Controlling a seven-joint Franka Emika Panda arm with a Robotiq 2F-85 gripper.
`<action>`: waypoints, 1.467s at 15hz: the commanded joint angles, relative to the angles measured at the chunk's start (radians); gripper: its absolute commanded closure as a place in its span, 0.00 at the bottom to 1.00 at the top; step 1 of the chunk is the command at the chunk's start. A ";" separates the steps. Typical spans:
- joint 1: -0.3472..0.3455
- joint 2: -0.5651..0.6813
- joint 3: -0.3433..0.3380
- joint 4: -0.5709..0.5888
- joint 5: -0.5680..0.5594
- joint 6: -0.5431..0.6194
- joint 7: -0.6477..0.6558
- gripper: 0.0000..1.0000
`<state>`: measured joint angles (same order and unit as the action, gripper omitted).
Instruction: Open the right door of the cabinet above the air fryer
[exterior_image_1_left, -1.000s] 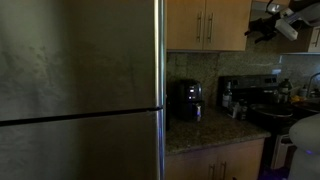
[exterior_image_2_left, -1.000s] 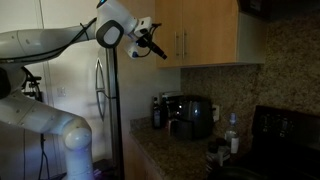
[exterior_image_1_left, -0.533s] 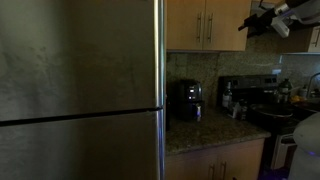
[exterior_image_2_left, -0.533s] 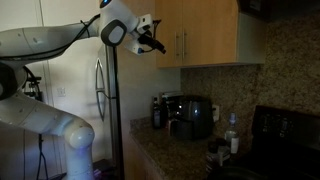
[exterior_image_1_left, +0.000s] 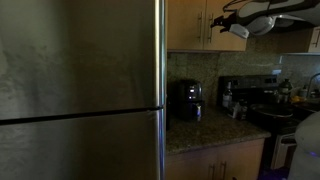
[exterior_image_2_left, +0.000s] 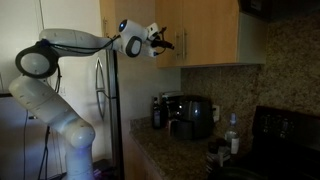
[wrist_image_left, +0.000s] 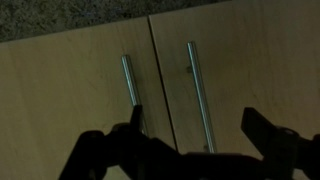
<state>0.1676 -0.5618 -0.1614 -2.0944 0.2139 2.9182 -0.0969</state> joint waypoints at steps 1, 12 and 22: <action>-0.014 0.023 0.014 0.008 -0.004 0.011 0.012 0.00; -0.446 0.232 0.324 0.097 -0.174 0.313 0.356 0.00; -0.891 0.207 0.677 0.096 -0.217 0.374 0.428 0.93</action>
<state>-0.6295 -0.3487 0.4387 -2.0009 0.0100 3.2655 0.3063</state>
